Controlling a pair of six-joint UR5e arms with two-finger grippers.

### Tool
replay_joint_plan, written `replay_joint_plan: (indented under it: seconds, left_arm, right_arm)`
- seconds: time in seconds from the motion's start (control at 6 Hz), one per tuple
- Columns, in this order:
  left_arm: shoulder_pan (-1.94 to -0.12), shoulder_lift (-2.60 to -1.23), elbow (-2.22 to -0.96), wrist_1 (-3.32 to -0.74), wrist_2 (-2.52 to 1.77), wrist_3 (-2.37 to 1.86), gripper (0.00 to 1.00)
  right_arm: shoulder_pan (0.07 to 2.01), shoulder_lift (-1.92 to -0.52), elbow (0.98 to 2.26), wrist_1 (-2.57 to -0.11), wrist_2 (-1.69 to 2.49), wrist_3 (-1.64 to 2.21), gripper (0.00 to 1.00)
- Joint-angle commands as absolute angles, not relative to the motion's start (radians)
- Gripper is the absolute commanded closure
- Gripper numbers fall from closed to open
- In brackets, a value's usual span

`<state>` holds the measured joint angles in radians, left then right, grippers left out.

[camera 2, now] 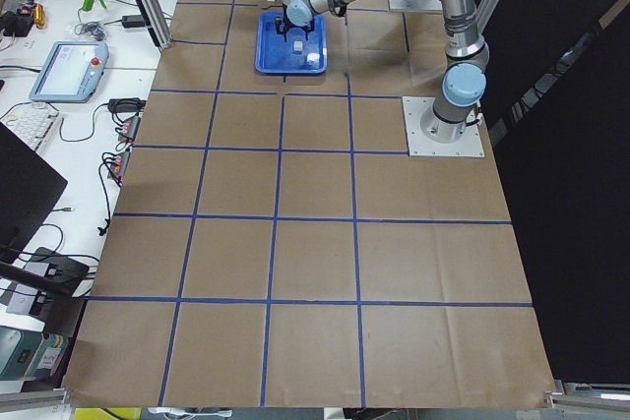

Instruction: Assemble white blocks and place on blue tray

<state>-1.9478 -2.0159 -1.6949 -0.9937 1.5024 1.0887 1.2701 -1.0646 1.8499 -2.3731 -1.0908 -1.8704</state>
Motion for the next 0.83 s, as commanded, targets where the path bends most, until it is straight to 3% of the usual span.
replay_joint_plan:
  seconds: [0.0,0.33,0.67]
  left_arm:
    - [-1.909,-1.805,-1.662,-1.178,1.496,1.036,0.02]
    - [-1.775,-1.611,-1.591,-1.471,1.496,0.886,0.01]
    - [-1.712,-1.546,-1.609,-1.525,1.541,0.608,0.01]
  right_arm:
    - [1.270,-1.065,1.841,-2.373,-1.092,-1.870,0.77]
    - [1.270,-1.069,1.789,-2.356,-1.095,-1.859,0.81]
    - [1.296,-1.115,1.790,-2.346,-1.094,-1.771,0.81]
